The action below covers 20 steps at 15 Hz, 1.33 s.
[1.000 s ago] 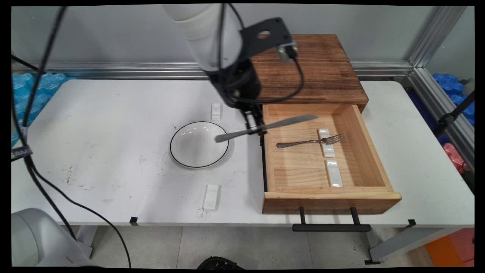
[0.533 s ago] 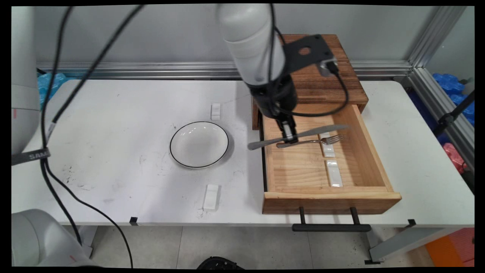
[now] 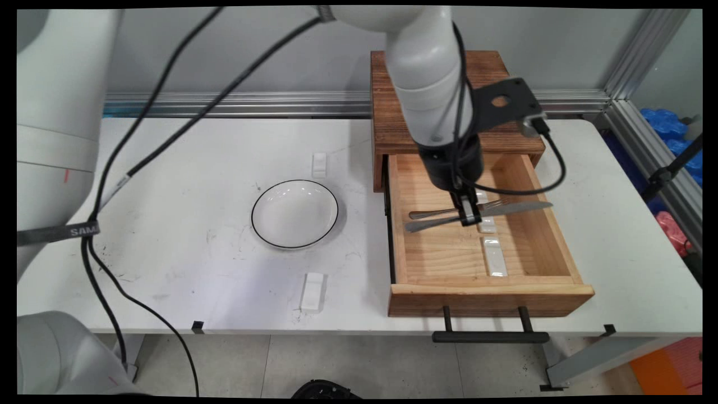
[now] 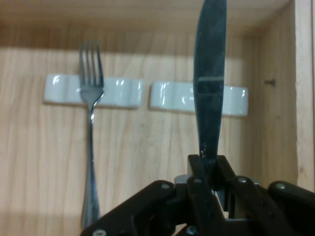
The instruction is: Place the picked object into the drawer
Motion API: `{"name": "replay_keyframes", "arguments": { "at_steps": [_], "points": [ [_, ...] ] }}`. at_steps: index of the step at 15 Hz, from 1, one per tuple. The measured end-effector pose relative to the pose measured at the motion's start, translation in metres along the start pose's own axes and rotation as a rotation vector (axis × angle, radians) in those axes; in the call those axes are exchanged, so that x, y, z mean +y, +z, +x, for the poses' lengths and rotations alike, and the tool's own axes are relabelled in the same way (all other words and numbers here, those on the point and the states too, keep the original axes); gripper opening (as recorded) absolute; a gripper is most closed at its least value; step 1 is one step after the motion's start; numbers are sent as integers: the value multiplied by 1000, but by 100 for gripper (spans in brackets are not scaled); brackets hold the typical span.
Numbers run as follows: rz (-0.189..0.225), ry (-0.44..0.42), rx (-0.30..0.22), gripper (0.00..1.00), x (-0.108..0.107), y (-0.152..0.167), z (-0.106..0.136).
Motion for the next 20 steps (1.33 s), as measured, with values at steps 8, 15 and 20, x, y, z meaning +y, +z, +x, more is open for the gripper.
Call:
{"name": "replay_keyframes", "arguments": {
  "at_steps": [8, 15, 20],
  "points": [
    [-26, 46, -10, 0, 0, 39, 18],
    [-41, 85, -38, 0, 0, 69, 17],
    [-50, 98, -61, 0, 0, 84, 12]
  ]
}}
